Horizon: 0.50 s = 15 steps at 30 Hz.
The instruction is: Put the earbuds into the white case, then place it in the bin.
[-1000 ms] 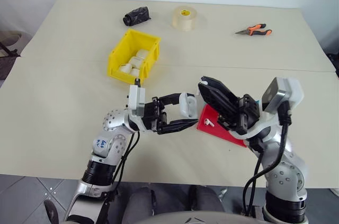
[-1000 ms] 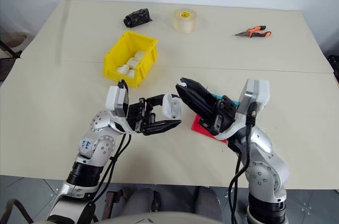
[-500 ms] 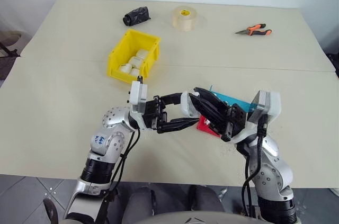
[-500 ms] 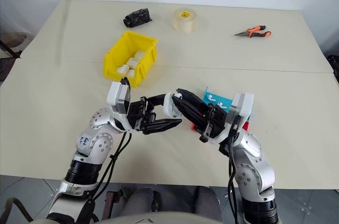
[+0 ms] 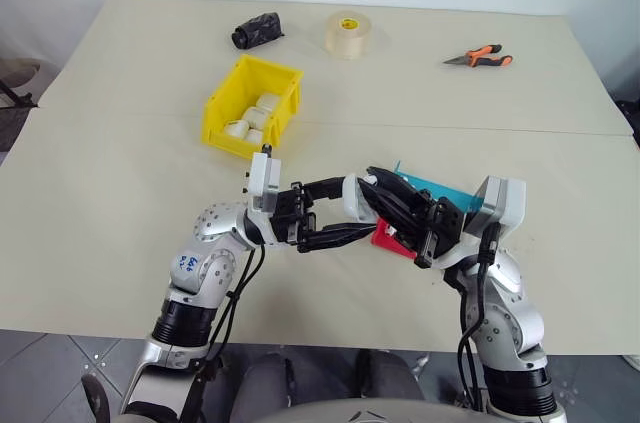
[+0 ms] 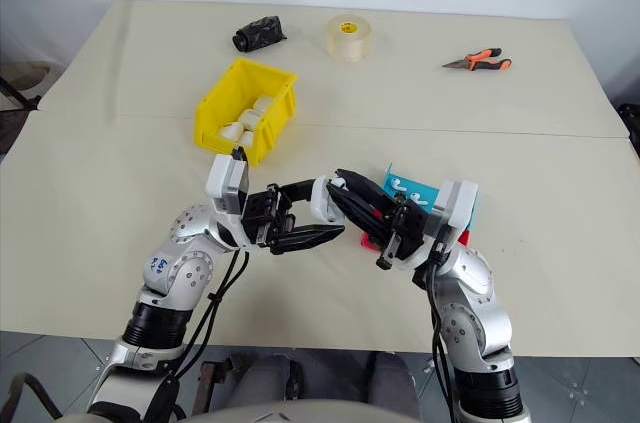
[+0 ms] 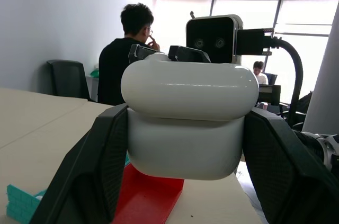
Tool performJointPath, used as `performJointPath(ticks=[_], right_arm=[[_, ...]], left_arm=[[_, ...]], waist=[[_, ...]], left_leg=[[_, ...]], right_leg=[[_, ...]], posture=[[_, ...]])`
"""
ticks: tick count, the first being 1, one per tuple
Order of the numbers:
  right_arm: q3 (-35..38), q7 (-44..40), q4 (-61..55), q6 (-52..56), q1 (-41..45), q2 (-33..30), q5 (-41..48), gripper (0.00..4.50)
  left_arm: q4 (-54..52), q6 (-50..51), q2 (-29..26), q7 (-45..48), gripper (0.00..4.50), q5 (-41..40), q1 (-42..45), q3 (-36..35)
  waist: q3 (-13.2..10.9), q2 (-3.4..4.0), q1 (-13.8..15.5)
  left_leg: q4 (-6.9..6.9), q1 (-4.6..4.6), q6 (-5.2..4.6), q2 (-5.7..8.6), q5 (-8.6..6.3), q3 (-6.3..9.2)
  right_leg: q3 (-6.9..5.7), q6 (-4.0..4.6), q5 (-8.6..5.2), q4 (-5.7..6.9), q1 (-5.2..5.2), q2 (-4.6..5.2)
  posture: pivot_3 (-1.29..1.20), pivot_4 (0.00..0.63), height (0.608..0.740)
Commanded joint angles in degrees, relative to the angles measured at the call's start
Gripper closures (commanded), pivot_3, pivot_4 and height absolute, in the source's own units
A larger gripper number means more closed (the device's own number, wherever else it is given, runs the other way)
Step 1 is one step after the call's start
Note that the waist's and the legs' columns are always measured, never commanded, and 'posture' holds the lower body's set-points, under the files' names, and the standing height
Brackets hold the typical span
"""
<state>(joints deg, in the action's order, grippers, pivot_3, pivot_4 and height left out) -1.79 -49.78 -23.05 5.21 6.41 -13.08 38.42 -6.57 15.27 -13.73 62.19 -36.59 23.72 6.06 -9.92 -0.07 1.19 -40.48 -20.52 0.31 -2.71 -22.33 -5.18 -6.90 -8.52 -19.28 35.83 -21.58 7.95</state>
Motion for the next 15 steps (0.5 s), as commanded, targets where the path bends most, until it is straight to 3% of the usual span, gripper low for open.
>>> performJointPath(ticks=[1,2,3,13,15], right_arm=[[-2.7,-0.1,1.1,3.2,-0.7,-1.4,-0.9,3.74],[-2.7,-0.1,1.1,3.4,-0.5,-1.4,-0.6,3.74],[-2.7,-0.3,1.1,3.9,-0.3,-1.5,0.2,3.21],[0.1,-0.6,0.2,5.0,1.5,-4.2,3.5,0.16],[2.1,-1.1,-0.5,5.4,1.7,-6.1,4.1,0.07]], left_arm=[[-2.7,-1.4,1.8,-0.4,1.7,-1.8,2.4,-0.9],[-2.6,-1.5,2.0,-0.4,1.7,-1.7,2.6,-0.9],[-2.4,-1.5,2.1,-0.4,1.7,-1.7,2.7,-0.9],[-2.0,-2.1,2.4,-0.1,1.7,-1.1,2.9,-1.5],[-2.0,-2.3,2.1,0.0,1.7,-0.6,2.3,-1.7]], waist=[[0.0,0.0,0.0],[0.0,0.0,0.0],[0.0,0.0,0.0],[0.0,0.0,0.1],[0.0,0.0,0.0]], left_leg=[[0.0,0.0,0.0,0.0,0.0,0.0],[0.0,0.0,0.0,0.0,0.0,0.0],[0.0,0.0,0.0,0.0,0.0,0.0],[0.0,0.0,0.0,0.0,0.0,-0.01],[0.0,0.0,0.0,0.0,0.0,0.0]], right_leg=[[0.0,0.0,0.0,0.0,0.0,0.0],[0.0,0.0,0.0,0.0,0.0,0.0],[0.0,0.0,0.0,0.0,0.0,0.0],[0.0,0.0,0.0,0.0,0.0,0.01],[0.0,0.0,0.0,0.0,0.0,0.0]], posture=[[0.0,0.15,0.74],[0.0,0.15,0.74],[0.0,0.15,0.74],[0.0,0.15,0.74],[0.0,0.15,0.74]])
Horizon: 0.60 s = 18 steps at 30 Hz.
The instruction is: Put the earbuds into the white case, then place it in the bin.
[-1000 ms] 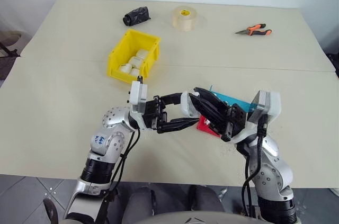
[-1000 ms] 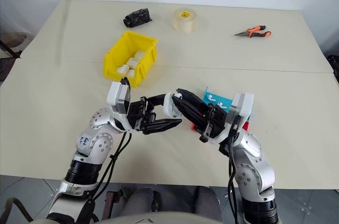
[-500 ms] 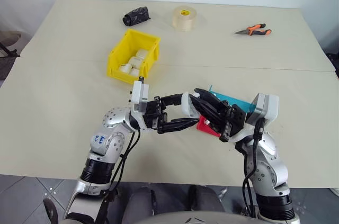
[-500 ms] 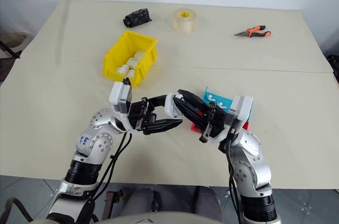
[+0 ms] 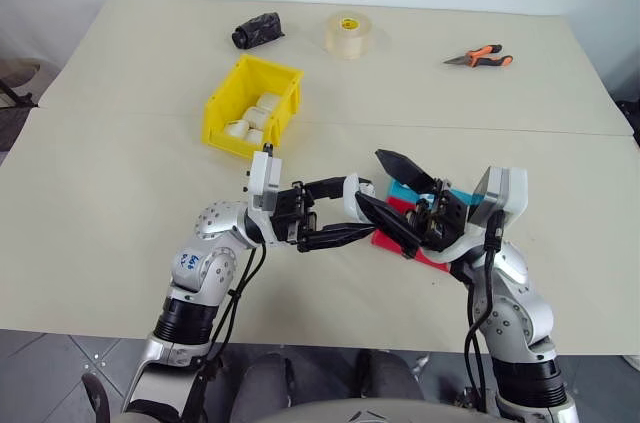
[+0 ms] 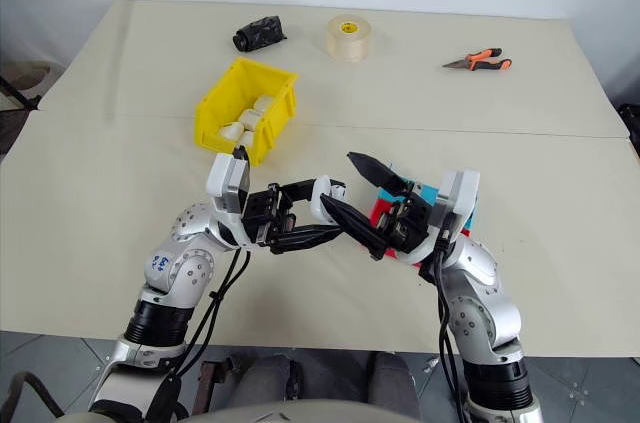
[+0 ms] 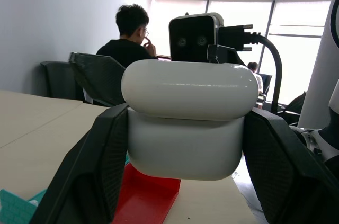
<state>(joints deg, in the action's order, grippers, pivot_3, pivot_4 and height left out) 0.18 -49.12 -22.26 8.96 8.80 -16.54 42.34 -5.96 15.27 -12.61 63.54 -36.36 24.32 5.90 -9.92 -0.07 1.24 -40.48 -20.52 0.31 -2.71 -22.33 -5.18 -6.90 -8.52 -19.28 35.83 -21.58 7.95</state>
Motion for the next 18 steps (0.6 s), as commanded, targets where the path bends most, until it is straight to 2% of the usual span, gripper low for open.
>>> performJointPath(ticks=[1,5,10,14,18], right_arm=[[1.7,-1.9,-1.6,1.6,-0.8,-4.1,0.4,0.07],[8.4,-4.4,-1.2,1.5,-2.9,-11.4,1.1,0.07],[16.7,-9.5,2.8,-3.5,-8.2,-18.2,-2.2,0.07],[21.8,-17.4,12.1,-11.5,-14.9,-23.2,-7.9,0.07],[25.1,-19.9,20.7,-15.1,-16.4,-25.2,-9.3,0.07]], left_arm=[[-2.5,-2.5,0.4,-1.1,1.7,-0.4,1.2,-1.8],[-1.4,-5.4,-2.2,1.3,1.7,2.1,-1.6,-1.9],[0.2,-10.5,-4.6,3.1,1.7,5.0,-4.7,-1.7],[0.4,-13.7,-5.0,3.1,1.7,6.4,-6.1,-2.0],[0.1,-15.2,-4.4,2.1,1.7,6.7,-6.8,-1.7]], waist=[[0.0,0.0,0.0],[0.0,0.0,0.1],[0.0,0.0,0.2],[0.0,-0.01,0.4],[0.0,-0.01,0.2]], left_leg=[[0.0,0.0,0.0,0.0,0.0,0.0],[0.0,0.0,-0.01,0.0,0.0,-0.01],[0.04,0.0,-0.01,0.0,0.0,-0.04],[0.03,0.0,-0.02,0.01,-0.01,-0.08],[0.04,0.03,-0.03,0.01,-0.02,-0.12]], right_leg=[[0.0,0.0,0.0,0.0,0.0,0.0],[0.0,0.0,0.0,-0.01,0.01,0.02],[0.01,0.0,0.0,-0.06,0.01,0.01],[0.03,0.0,0.0,-0.11,0.05,0.02],[0.04,-0.01,0.0,-0.15,0.07,0.02]], posture=[[0.0,0.15,0.74],[0.0,0.15,0.74],[0.0,0.15,0.74],[0.0,0.15,0.74],[0.0,0.15,0.74]])
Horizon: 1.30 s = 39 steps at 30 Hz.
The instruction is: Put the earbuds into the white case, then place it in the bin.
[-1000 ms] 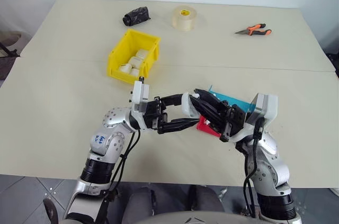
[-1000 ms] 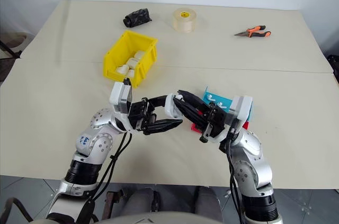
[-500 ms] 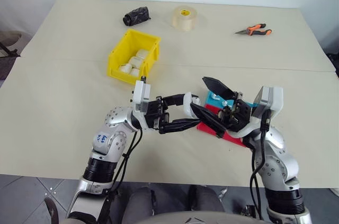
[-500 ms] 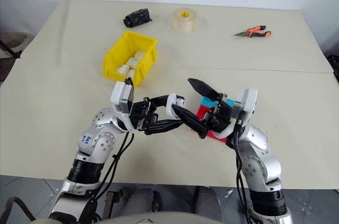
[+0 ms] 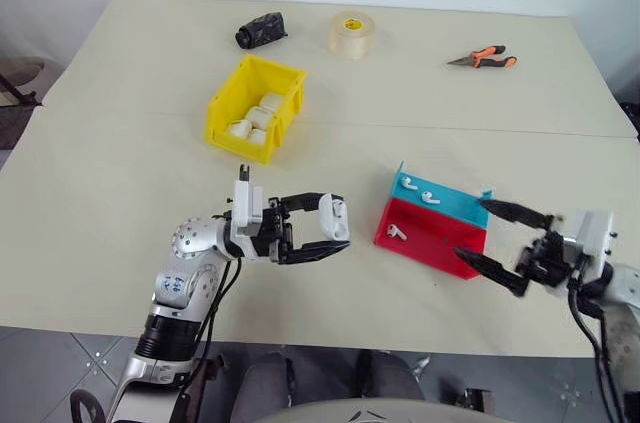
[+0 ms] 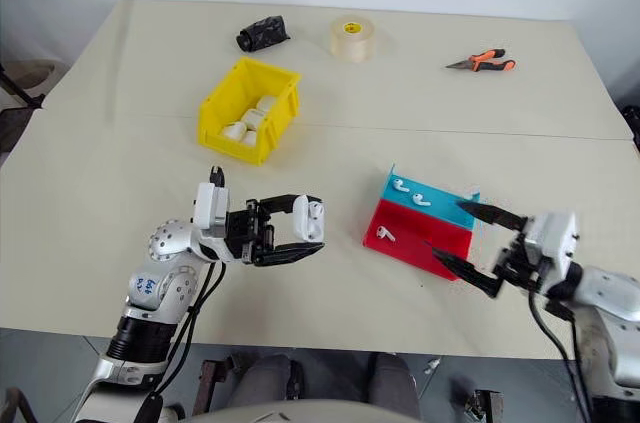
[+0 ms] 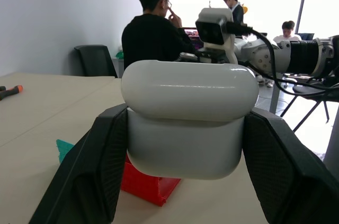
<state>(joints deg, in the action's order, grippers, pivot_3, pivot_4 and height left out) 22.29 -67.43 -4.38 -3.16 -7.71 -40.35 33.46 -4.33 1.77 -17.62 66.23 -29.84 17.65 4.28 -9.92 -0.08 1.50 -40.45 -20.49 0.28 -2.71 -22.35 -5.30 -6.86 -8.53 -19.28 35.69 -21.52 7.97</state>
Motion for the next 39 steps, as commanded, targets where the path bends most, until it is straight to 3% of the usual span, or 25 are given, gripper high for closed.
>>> performJointPath(ticks=[1,10,14,21,28,39], right_arm=[[3.1,-1.8,4.0,-3.2,0.2,-1.6,-0.7,0.07],[-4.3,1.8,-2.4,8.2,7.7,-7.2,-3.8,0.07],[-13.2,5.9,-2.9,20.9,20.2,-14.7,-11.5,0.07],[-25.2,2.4,1.9,36.9,39.0,-16.8,-14.2,0.07],[-39.7,-0.2,18.3,29.8,54.2,-12.2,-28.6,0.07],[-44.3,-6.0,27.0,23.6,59.3,-7.5,-35.9,0.07]], left_arm=[[-1.7,-1.9,0.6,-0.8,1.7,0.1,-0.3,0.0],[-2.0,-3.5,1.3,-1.4,1.7,0.4,-1.4,0.4],[-2.1,-4.1,1.8,-1.8,1.7,0.7,-1.5,0.9],[-1.9,-4.7,2.8,-2.2,1.7,1.0,-1.4,2.4],[-2.1,-5.1,3.9,-2.7,1.7,1.4,-0.9,3.8],[-2.8,-5.3,4.3,-3.9,1.7,1.5,-1.2,4.0]], waist=[[0.0,0.01,-0.2],[0.0,0.06,-0.2],[0.0,0.08,-0.2],[0.0,0.08,-0.1],[0.0,0.09,-0.7],[0.0,0.1,-1.7]], left_leg=[[0.0,0.0,0.0,-0.01,0.0,0.0],[0.04,0.14,0.01,-0.05,0.0,-0.08],[-0.09,0.09,0.0,-0.03,0.0,-0.05],[-0.07,-0.03,0.0,-0.03,0.0,0.04],[-0.11,-0.15,0.0,-0.02,0.0,0.07],[-0.12,-0.18,0.0,-0.05,0.0,0.13]], right_leg=[[0.0,0.0,0.0,0.01,0.0,0.0],[0.1,0.0,0.0,0.07,0.0,-0.01],[0.09,0.0,0.0,0.08,0.01,0.01],[-0.04,0.0,0.0,0.06,-0.03,0.02],[-0.16,0.0,0.0,0.04,-0.08,0.04],[-0.26,0.0,0.0,0.08,-0.11,0.05]], posture=[[0.0,0.15,0.74],[0.0,0.15,0.74],[0.0,0.15,0.74],[0.0,0.15,0.74],[0.0,0.15,0.74],[0.0,0.15,0.74]])
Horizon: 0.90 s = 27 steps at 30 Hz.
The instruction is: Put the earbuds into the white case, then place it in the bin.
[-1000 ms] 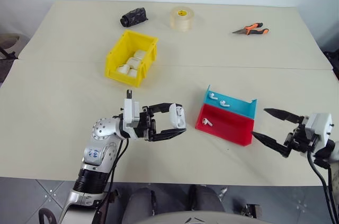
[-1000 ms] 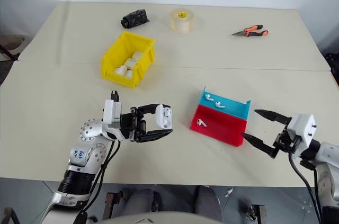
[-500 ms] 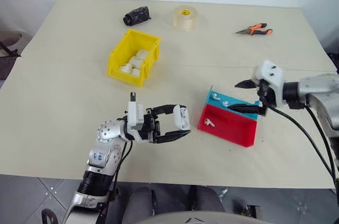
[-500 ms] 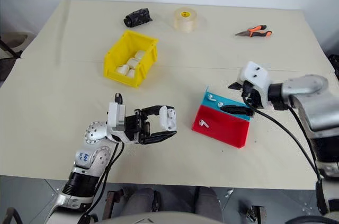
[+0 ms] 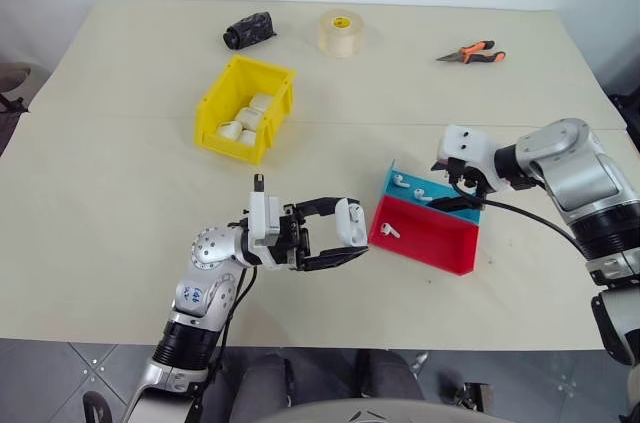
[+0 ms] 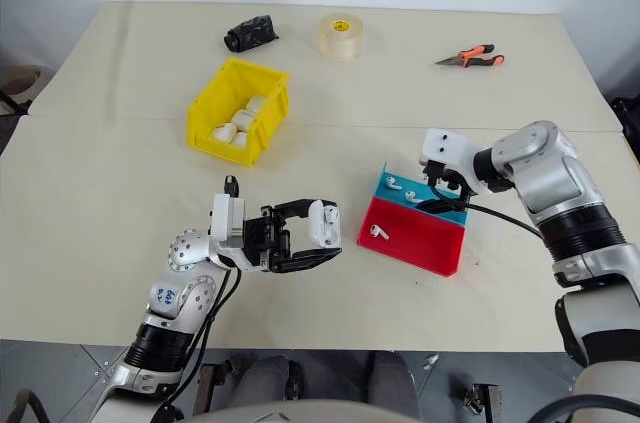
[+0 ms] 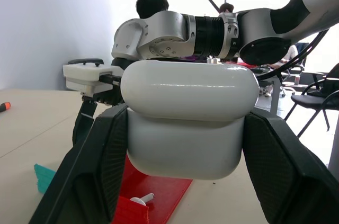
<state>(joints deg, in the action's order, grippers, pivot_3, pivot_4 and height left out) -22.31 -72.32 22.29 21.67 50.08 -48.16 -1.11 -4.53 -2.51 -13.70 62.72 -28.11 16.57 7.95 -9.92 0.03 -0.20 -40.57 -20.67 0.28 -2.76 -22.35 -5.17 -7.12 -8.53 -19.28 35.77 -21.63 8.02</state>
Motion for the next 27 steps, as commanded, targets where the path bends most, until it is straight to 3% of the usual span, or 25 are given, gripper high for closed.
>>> performJointPath(ticks=[1,6,7,10,16,27], right_arm=[[0.1,-1.3,0.7,-1.7,1.7,0.7,-1.8,0.07],[-0.4,-2.3,2.6,-3.2,2.7,2.6,-4.1,0.07],[-0.6,-2.6,3.1,-3.5,3.0,2.9,-4.6,0.25],[-1.4,-3.9,4.3,-3.9,3.4,3.5,-6.2,1.03],[-1.3,-4.9,4.9,-3.9,3.2,4.4,-7.0,3.04],[-1.3,-5.1,5.3,-4.5,2.5,4.5,-8.2,3.04]], left_arm=[[-2.5,-1.0,0.4,-0.4,1.7,-0.2,-0.1,0.3],[-2.3,-1.2,0.6,-0.7,1.7,-0.1,0.1,0.5],[-2.3,-1.2,0.6,-0.7,1.7,-0.1,0.1,0.5],[-2.2,-1.2,0.7,-0.8,1.7,-0.1,0.3,0.5],[-2.6,-1.0,0.4,-1.1,1.7,-0.1,0.2,0.3],[-2.6,-1.0,0.3,-1.3,1.7,-0.1,0.3,0.2]], waist=[[0.0,0.0,0.0],[0.0,0.0,0.0],[0.0,0.0,0.0],[0.0,0.0,-0.1],[0.0,0.01,0.0],[0.0,0.01,0.0]], left_leg=[[-0.01,0.0,0.0,0.0,0.0,0.0],[-0.03,0.0,0.0,0.0,0.0,0.01],[-0.03,0.0,0.0,0.0,0.0,0.01],[-0.04,0.0,0.0,0.0,0.0,0.01],[-0.12,0.0,0.0,-0.01,0.0,0.03],[-0.14,0.01,0.0,-0.01,0.0,0.04]], right_leg=[[0.0,0.0,0.0,0.0,0.0,0.0],[0.0,0.0,0.0,0.02,0.0,0.0],[0.0,0.0,0.0,0.03,0.01,0.0],[0.0,0.0,0.0,0.04,0.01,0.0],[0.0,0.0,0.0,0.07,0.04,0.0],[0.0,0.0,0.0,0.09,0.04,0.0]], posture=[[0.0,0.15,0.74],[0.0,0.15,0.74],[0.0,0.15,0.74],[0.0,0.15,0.74],[0.0,0.15,0.74],[0.0,0.15,0.74]])
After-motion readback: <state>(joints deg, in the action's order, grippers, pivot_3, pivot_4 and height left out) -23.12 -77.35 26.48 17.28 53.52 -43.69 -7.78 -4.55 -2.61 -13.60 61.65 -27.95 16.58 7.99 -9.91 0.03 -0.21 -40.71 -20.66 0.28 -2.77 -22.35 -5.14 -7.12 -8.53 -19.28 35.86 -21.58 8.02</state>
